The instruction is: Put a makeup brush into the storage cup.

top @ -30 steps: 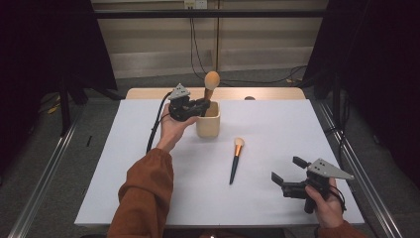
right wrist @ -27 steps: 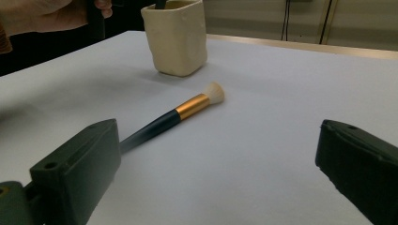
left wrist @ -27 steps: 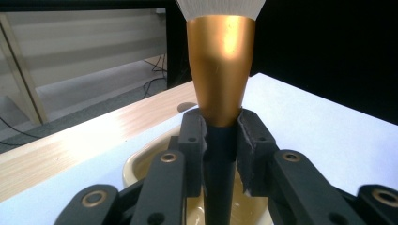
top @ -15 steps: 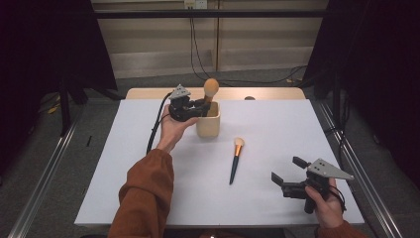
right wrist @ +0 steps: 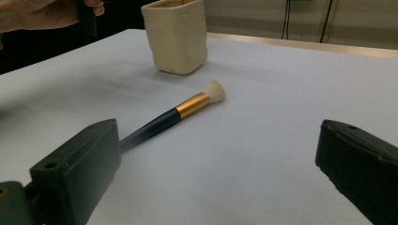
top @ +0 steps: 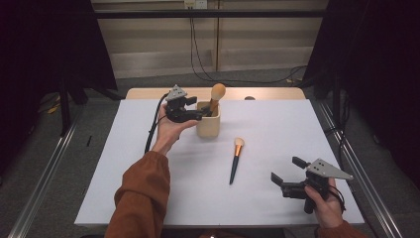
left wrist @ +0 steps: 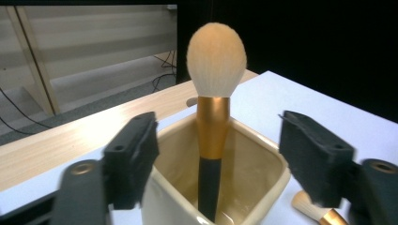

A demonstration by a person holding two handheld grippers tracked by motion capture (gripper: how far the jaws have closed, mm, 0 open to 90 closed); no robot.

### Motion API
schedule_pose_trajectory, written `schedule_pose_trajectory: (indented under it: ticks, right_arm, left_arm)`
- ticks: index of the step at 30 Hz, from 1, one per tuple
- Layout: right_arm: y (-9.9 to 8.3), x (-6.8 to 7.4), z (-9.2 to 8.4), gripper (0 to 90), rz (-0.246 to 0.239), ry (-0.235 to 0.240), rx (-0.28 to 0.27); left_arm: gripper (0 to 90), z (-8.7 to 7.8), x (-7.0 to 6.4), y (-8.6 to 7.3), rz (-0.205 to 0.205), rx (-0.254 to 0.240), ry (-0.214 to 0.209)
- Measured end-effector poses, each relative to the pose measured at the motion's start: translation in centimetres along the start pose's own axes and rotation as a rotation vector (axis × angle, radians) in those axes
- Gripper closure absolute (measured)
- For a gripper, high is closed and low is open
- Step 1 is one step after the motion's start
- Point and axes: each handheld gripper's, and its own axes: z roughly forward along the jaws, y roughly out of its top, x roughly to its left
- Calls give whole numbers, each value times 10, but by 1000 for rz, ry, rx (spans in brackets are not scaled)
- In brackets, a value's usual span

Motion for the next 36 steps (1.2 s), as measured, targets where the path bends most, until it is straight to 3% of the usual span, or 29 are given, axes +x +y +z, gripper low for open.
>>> schedule_pose_trajectory:
  ticks: [2,7,9,11,15,18,22,32,36]
  right_arm:
    - [0,0,0,1,1,-1,0]
    - [0,0,1,1,2,-2,-1]
    - [0,0,1,1,1,-2,0]
    - [0,0,1,1,2,-2,0]
    - [0,0,1,1,1,-2,0]
    - [0,0,2,1,-1,0,4]
    - [0,1,2,1,-3,-1,3]
    - [0,0,2,1,-1,-1,5]
    - [0,0,2,1,-1,-3,5]
  left_arm:
    - [167,-3,0,0,-21,0,6]
    - [55,-11,-1,0,-10,13,17]
    - [54,-14,-1,0,-3,8,12]
    - [36,-18,-1,-1,-25,12,6]
    - [23,-27,-5,-5,-8,7,-1]
    - [24,-34,-5,-6,2,25,29]
    - [27,-44,-3,-7,0,16,24]
    - [28,-64,-4,-10,6,15,79]
    - [28,-68,-5,-16,0,12,69]
